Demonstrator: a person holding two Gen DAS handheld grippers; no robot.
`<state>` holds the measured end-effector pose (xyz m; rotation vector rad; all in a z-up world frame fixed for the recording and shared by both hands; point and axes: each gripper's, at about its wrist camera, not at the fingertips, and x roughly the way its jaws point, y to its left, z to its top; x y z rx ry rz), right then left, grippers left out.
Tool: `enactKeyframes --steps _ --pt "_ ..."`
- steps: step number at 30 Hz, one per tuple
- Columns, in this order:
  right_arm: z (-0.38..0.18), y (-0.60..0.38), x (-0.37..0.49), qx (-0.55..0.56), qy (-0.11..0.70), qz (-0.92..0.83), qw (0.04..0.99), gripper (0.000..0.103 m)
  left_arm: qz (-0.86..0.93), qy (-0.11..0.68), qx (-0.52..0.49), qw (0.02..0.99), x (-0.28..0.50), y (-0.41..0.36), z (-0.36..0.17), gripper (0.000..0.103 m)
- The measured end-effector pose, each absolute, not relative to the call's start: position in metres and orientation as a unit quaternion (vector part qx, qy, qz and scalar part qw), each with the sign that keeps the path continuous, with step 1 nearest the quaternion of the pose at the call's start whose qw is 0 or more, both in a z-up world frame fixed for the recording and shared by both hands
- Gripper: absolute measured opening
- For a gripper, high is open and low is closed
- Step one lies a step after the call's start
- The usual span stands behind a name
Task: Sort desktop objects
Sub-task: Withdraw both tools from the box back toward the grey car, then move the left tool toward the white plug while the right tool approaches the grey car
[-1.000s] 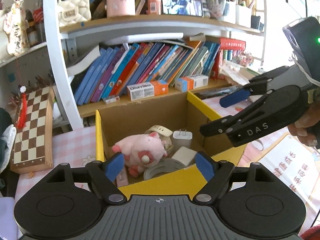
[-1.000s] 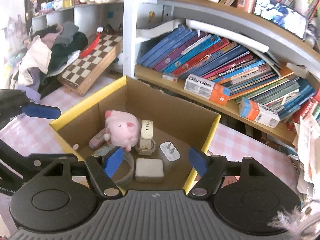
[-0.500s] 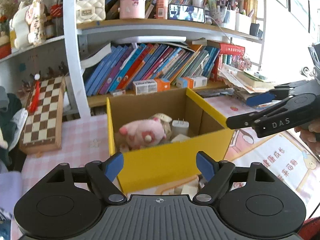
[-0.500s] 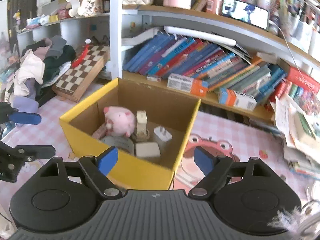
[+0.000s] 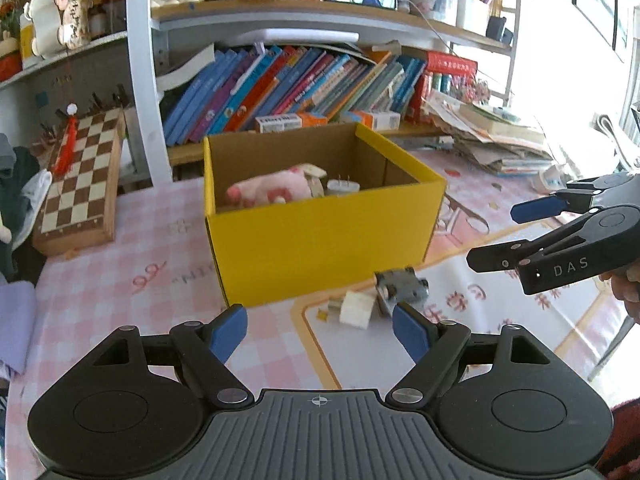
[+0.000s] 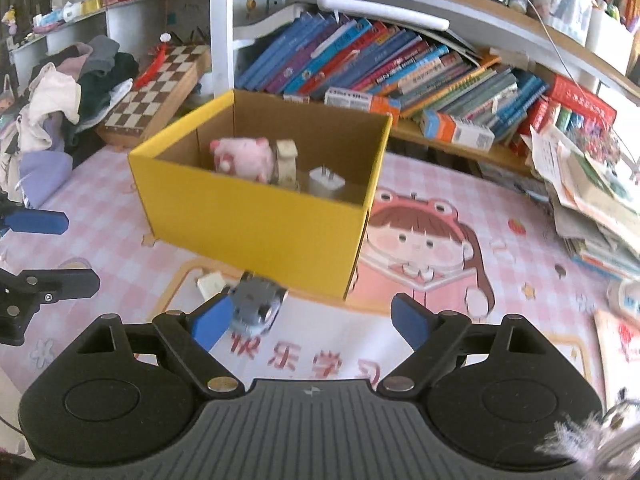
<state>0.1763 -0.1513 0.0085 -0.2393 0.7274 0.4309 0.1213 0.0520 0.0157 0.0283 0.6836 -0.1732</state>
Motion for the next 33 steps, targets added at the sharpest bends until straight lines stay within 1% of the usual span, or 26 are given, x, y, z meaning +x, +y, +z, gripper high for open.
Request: enactKeyframes --steps 3,7,13,25,29,33 --pt "0.002 -0.151 0.164 -0.119 0.357 0.200 0.905 0.088 -0.085 0.341 0.017 0.936 0.114 0.050 0.011 0.082" --pt "-0.011 -0.151 0.149 -0.104 0.374 0.189 0.902 0.089 -0.080 0.348 0.018 0.934 0.103 0.046 0.005 0.089" --pt "-0.026 -0.148 0.130 -0.094 0.403 0.183 0.892 0.089 -0.081 0.361 0.021 0.929 0.093 0.041 -0.002 0.090" --pt "-0.027 -0.144 0.118 -0.108 0.398 0.176 0.894 0.090 -0.088 0.372 0.029 0.924 0.085 0.036 -0.009 0.090" --pt "-0.028 -0.144 0.117 -0.120 0.391 0.165 0.898 0.090 -0.075 0.366 0.048 0.926 0.082 0.035 -0.010 0.091" --pt "-0.030 -0.143 0.116 -0.125 0.392 0.167 0.896 0.090 -0.072 0.363 0.052 0.927 0.079 0.034 -0.011 0.096"
